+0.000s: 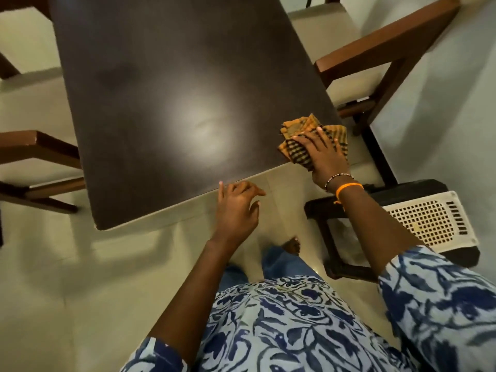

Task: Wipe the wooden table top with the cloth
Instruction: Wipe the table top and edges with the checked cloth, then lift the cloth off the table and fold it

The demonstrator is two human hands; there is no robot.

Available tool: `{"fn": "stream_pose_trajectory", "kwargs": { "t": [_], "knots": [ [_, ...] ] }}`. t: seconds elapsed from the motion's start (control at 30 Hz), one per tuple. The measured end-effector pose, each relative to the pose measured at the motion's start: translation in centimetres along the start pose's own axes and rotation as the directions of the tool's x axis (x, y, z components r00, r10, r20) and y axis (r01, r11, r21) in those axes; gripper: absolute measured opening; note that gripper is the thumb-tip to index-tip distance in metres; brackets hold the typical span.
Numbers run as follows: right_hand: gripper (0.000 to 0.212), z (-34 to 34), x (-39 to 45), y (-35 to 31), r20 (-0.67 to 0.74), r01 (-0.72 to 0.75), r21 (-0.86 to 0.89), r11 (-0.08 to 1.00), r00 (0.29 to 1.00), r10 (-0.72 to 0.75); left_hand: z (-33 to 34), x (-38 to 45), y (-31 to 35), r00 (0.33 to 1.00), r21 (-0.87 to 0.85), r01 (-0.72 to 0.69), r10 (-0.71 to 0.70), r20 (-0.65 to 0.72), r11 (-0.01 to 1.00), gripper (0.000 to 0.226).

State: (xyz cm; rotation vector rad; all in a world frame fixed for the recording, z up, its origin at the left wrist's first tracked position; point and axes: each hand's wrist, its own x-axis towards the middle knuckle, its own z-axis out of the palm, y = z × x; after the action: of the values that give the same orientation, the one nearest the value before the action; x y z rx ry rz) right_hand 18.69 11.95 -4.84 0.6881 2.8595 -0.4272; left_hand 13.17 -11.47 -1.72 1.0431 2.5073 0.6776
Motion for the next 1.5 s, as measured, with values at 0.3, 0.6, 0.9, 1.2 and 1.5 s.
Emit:
{"fn": "stream_pose_trajectory", "kwargs": {
  "t": [0.3,0.6,0.9,1.2,1.5],
  "knots": [
    [0.052,-4.7,-3.1,7.0,-0.078,-0.133,0.779,0.613,0.949,0.304,3.5,4.7,9.7,0.891,-0.551,0.386,-0.145,0.430,0.740,0.027],
    [0.065,-6.7,-11.5,8.5,0.032,-0.108,0.885,0.452,0.985,0.172,6.1,9.1,18.2,0.681,-0.676,0.732,0.083,0.727,-0.084,0.068],
    [0.049,-6.2,-13.2,12.5,-0.281,-0.277,0.424,0.862,0.865,0.416,9.5,10.4,22.7,0.540,-0.568,0.822,0.279,0.794,0.024,0.060],
    [0.015,-9.9,-14.3,15.2,-0.205,-0.355,0.553,0.753,0.818,0.537,10.9,16.7,24.7,0.458,-0.470,0.788,0.131,0.879,0.398,0.033],
    [0.029,-10.5,-9.0,19.9,-0.243,-0.522,0.546,0.655,0.650,0.720,12.9,21.9,26.8,0.324,-0.408,0.706,0.248,0.913,0.579,0.046]
  ]
}}
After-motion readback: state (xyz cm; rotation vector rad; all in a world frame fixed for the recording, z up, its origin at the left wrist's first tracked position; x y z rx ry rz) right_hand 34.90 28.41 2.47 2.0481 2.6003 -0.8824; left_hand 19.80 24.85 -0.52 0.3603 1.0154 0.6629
